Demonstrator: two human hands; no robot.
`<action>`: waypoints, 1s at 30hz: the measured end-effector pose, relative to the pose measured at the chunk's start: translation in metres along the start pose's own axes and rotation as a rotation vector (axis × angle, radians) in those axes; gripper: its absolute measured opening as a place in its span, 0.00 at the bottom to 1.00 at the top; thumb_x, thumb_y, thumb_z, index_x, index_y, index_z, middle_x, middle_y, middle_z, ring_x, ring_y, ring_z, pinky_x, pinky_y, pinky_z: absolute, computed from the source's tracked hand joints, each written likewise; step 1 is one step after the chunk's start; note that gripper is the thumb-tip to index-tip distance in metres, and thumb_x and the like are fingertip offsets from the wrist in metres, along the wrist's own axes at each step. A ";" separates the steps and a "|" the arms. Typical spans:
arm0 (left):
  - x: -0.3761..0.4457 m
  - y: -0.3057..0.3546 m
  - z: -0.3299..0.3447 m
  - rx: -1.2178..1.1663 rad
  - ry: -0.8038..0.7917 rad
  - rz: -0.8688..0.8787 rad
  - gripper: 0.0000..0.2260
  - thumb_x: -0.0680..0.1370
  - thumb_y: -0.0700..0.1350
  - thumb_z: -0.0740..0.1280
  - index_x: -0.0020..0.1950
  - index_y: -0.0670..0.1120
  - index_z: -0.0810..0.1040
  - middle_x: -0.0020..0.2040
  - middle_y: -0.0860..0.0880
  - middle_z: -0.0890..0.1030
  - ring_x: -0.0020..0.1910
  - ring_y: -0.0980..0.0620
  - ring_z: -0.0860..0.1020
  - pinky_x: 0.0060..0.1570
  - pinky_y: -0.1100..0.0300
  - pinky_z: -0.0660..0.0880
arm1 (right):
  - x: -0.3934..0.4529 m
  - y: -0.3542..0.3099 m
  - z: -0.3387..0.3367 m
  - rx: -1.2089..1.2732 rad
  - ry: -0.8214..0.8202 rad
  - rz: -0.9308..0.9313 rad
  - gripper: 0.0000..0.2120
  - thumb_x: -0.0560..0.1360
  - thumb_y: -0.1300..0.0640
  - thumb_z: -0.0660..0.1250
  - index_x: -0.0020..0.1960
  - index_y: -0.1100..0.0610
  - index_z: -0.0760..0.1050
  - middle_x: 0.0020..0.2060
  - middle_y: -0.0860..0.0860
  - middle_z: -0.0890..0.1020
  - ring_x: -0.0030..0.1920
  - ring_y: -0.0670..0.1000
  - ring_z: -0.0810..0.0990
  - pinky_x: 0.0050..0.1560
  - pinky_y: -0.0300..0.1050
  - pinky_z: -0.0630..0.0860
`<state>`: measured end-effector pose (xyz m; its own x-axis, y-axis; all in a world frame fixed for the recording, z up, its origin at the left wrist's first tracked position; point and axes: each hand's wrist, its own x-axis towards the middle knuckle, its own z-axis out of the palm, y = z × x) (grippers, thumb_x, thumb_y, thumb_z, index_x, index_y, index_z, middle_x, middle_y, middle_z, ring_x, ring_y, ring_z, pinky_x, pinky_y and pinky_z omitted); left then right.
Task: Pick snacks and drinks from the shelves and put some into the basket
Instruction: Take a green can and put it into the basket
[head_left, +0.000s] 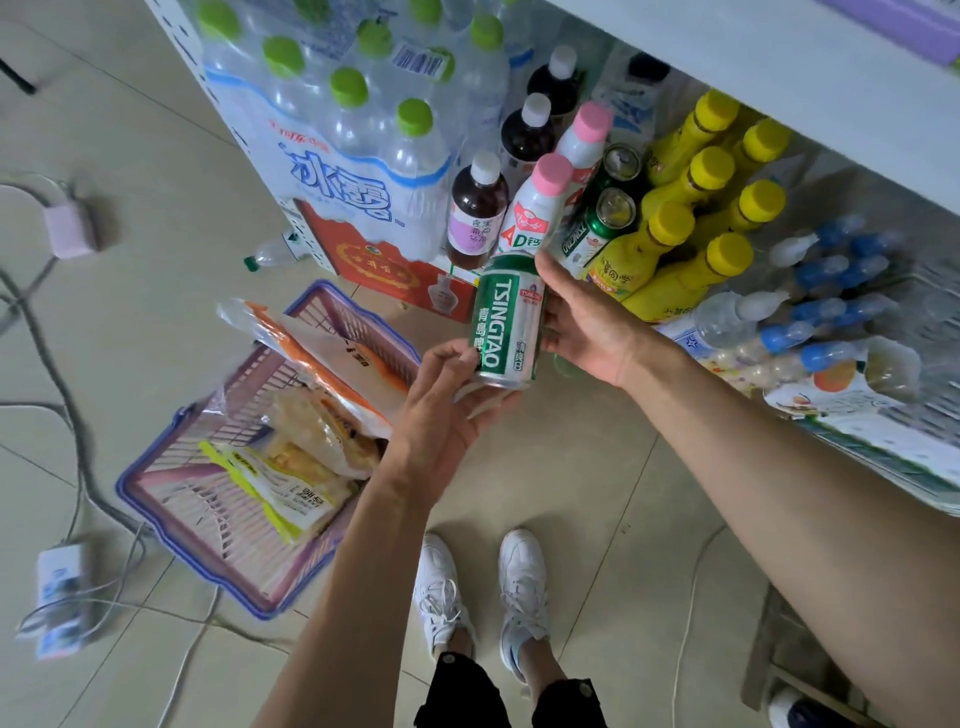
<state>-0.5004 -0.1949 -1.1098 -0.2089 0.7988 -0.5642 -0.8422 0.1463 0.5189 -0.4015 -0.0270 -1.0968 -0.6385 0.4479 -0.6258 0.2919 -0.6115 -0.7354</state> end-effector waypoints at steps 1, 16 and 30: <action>-0.002 0.001 -0.001 0.001 -0.006 0.007 0.12 0.78 0.46 0.65 0.59 0.45 0.69 0.58 0.37 0.79 0.55 0.39 0.80 0.61 0.44 0.76 | -0.001 0.000 0.002 0.016 -0.020 0.001 0.25 0.67 0.36 0.66 0.57 0.50 0.78 0.43 0.47 0.84 0.43 0.45 0.80 0.43 0.41 0.74; 0.002 -0.004 -0.048 0.001 0.100 0.091 0.17 0.84 0.39 0.57 0.72 0.47 0.72 0.68 0.42 0.77 0.68 0.43 0.74 0.69 0.41 0.68 | -0.014 0.000 0.055 -0.878 -0.148 -0.420 0.32 0.66 0.57 0.80 0.66 0.52 0.72 0.63 0.48 0.78 0.61 0.42 0.77 0.61 0.32 0.70; -0.036 -0.007 -0.131 0.701 0.643 0.478 0.37 0.65 0.58 0.77 0.69 0.47 0.69 0.61 0.50 0.79 0.60 0.57 0.78 0.61 0.54 0.76 | 0.027 0.061 0.162 -0.949 -0.222 -0.353 0.27 0.64 0.36 0.73 0.60 0.41 0.72 0.53 0.40 0.80 0.54 0.45 0.79 0.55 0.54 0.78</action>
<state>-0.5525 -0.3015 -1.1771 -0.8381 0.4336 -0.3310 -0.1720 0.3657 0.9147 -0.5165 -0.1584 -1.1168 -0.8855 0.3129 -0.3434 0.4420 0.3397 -0.8302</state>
